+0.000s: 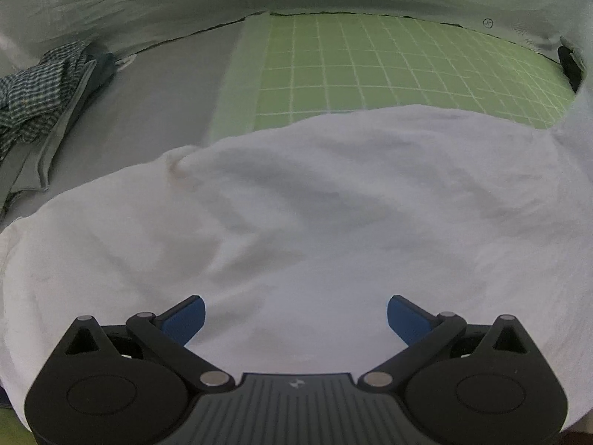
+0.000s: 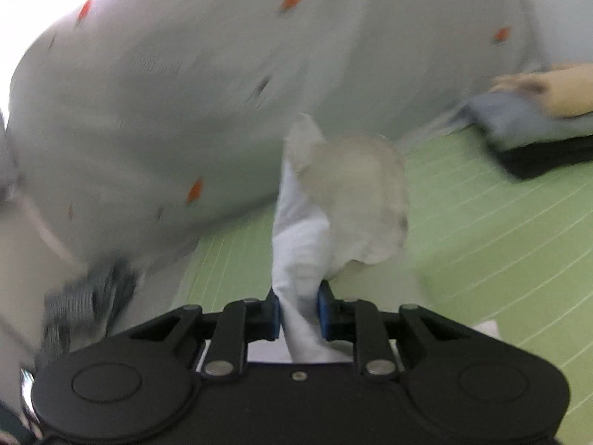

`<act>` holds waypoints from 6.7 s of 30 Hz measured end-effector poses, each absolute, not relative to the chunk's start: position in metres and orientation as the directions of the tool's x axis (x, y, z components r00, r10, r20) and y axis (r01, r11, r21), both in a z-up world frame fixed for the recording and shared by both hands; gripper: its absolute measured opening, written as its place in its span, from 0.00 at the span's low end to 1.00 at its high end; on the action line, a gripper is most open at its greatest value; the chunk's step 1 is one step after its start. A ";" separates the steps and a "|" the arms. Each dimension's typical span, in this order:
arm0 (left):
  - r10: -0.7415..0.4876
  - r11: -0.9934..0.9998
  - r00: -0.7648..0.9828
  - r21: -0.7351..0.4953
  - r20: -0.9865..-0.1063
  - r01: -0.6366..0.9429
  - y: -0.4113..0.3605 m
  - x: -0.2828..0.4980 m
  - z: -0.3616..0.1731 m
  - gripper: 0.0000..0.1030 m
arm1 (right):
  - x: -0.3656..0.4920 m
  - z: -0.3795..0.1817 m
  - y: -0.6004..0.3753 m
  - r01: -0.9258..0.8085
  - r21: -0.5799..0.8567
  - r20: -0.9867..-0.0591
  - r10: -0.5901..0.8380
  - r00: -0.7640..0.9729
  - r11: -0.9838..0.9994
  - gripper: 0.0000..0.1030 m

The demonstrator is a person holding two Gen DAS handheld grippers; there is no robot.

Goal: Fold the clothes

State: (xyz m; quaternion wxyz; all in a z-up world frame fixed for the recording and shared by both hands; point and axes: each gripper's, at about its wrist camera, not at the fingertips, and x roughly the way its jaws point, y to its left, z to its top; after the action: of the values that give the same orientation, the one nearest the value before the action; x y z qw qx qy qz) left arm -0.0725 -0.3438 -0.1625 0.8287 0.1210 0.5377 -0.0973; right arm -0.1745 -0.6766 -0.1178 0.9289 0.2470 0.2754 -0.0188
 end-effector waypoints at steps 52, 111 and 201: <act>-0.153 0.959 0.440 -0.025 -0.885 0.282 -0.186 -0.043 -0.151 1.00 | -0.207 -0.193 -0.549 0.481 0.247 -0.795 -0.108 0.597 0.841 0.45; -0.029 0.976 0.581 -0.149 -0.814 -0.160 -0.037 -0.062 -0.113 0.19 | -0.177 -0.241 -0.516 0.507 0.030 -0.795 -0.286 0.535 0.861 1.00; -0.179 0.932 0.317 -0.058 -0.931 0.358 -0.234 -0.051 -0.178 0.83 | -0.204 -0.194 -0.536 0.397 0.165 -0.743 -0.150 0.652 0.903 0.89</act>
State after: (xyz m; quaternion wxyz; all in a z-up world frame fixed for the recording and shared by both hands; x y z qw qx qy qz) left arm -0.0511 -0.2338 -0.1776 0.8074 0.0799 0.5604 -0.1665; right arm -0.2036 -0.5364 -0.1937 0.8948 0.1586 0.3884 -0.1527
